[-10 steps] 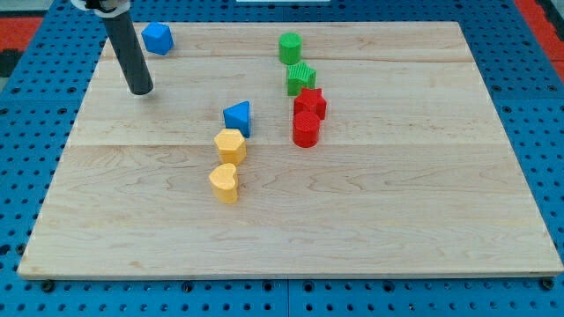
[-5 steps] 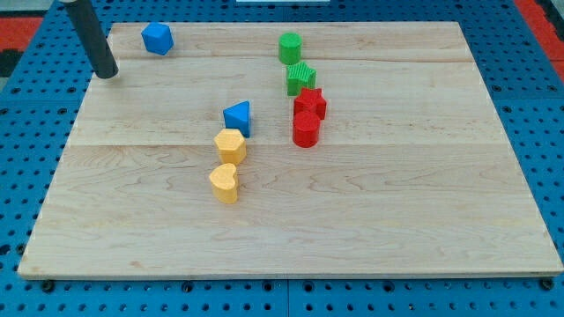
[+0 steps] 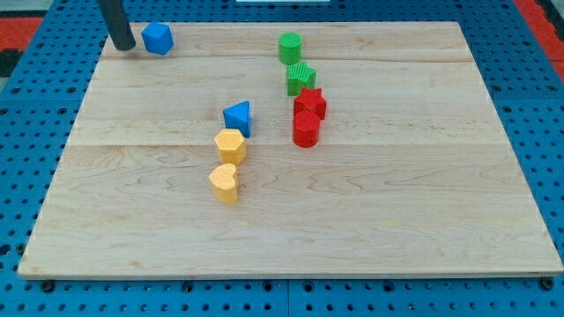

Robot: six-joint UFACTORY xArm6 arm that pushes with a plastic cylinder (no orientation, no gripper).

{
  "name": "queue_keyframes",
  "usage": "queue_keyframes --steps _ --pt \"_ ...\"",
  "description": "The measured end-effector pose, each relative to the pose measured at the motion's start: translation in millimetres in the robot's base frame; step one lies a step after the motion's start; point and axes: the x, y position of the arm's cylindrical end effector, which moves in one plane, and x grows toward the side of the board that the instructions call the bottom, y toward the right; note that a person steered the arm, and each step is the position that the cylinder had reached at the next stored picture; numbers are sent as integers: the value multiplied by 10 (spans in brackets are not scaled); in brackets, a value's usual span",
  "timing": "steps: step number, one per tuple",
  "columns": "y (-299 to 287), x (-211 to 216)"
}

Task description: Slide blue cube closer to the line of blocks

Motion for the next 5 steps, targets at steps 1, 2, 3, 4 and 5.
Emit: queue_keyframes --steps 1,2,3,4,5 --pt "-79 -203" --pt "-349 -162" --pt "-559 -264" --pt "-197 -286" --pt "878 15"
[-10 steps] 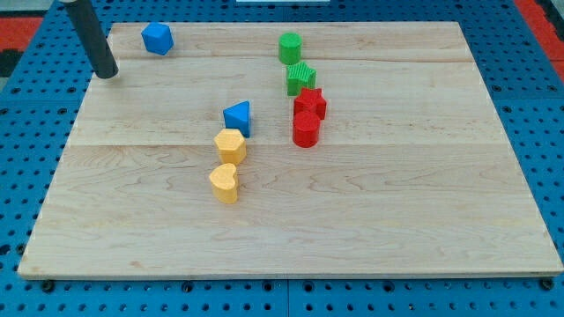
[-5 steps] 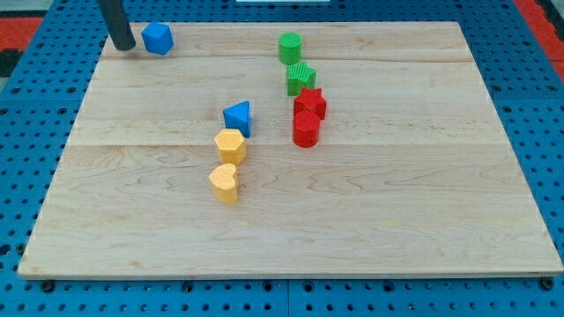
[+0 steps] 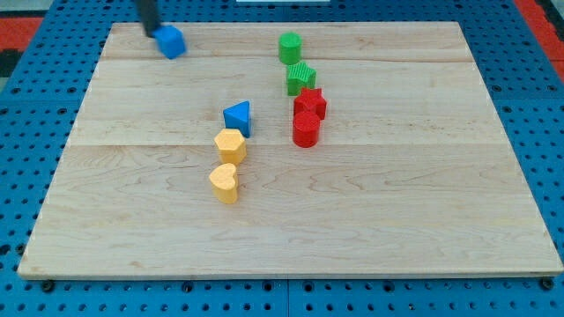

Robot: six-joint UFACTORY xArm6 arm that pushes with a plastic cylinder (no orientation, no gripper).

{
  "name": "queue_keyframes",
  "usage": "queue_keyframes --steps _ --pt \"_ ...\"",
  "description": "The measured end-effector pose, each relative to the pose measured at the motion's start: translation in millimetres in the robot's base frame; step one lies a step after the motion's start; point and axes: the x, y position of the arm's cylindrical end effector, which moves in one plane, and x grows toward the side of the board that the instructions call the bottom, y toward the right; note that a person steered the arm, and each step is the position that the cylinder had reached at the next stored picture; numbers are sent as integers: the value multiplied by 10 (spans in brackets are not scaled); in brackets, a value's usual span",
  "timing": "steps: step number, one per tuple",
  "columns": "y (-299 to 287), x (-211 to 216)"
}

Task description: Slide blue cube closer to the line of blocks

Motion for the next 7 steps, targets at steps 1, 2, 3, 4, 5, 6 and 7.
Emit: queue_keyframes --steps 1,2,3,4,5,6,7 --pt "277 469" --pt "550 735" --pt "721 868" --pt "848 685" --pt "1244 617" --pt "1304 777" --pt "1360 949"
